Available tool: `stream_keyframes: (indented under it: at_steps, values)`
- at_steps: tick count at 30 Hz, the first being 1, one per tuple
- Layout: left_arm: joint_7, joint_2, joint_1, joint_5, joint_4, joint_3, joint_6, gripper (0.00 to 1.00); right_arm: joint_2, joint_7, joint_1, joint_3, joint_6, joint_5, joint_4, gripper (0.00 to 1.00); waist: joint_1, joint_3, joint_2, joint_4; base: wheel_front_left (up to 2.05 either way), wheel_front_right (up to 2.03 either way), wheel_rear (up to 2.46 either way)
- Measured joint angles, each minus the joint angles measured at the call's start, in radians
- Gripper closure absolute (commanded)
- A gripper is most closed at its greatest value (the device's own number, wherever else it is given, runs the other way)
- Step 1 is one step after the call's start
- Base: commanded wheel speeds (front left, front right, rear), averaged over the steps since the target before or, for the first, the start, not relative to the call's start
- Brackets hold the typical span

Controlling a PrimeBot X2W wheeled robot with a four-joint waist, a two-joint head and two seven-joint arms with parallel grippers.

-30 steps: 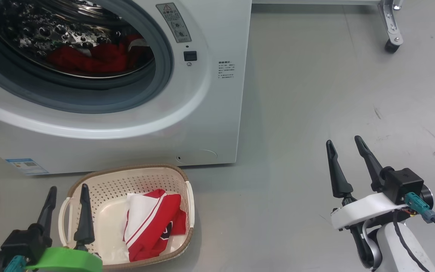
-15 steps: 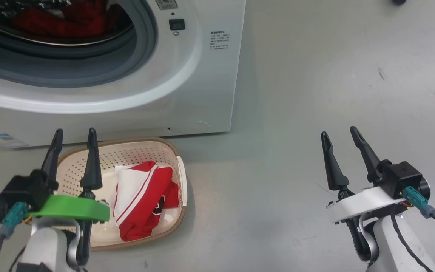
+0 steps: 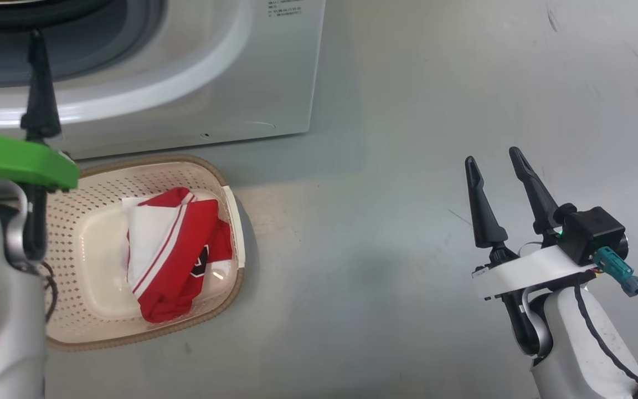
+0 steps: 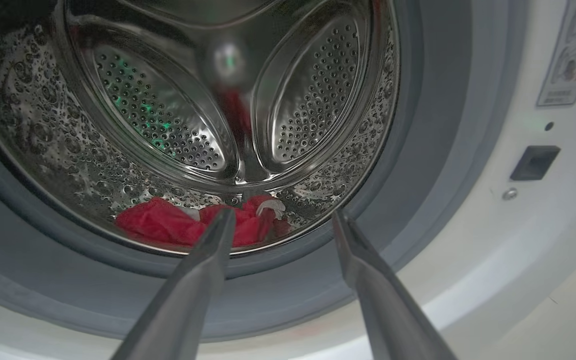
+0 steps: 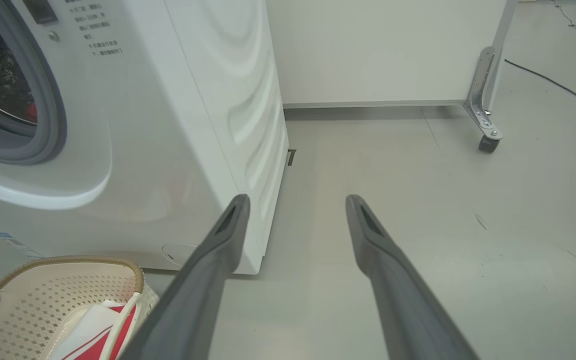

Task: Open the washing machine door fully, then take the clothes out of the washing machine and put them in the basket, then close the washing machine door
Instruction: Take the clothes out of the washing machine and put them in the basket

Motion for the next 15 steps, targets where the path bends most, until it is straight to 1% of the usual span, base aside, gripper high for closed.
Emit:
stream_keyframes:
  at_steps: [4,10,14,15]
  values:
    - [0.067,0.042,-0.103,0.023,0.004,0.009,0.018,0.0,0.0,0.0,-0.02,0.021,0.0,0.034,-0.013,0.0,0.0,0.056,0.0,-0.023,0.0,0.0,0.0]
    - [0.156,0.077,-0.247,0.03,0.027,0.031,0.041,0.0,0.0,0.0,-0.053,0.058,-0.003,0.063,-0.03,0.0,0.0,0.141,0.0,-0.058,0.0,0.0,0.0]
    - [0.212,0.128,-0.318,0.046,0.049,0.046,0.057,0.0,0.0,0.0,-0.076,0.076,-0.006,0.091,-0.042,0.0,0.0001,0.194,0.0,-0.081,0.0,0.0,0.0]
    - [0.228,0.141,-0.337,0.051,0.056,0.052,0.061,0.0,0.0,0.0,-0.081,0.081,-0.012,0.096,-0.046,0.0,0.0001,0.207,0.0,-0.088,0.0,0.0,0.0]
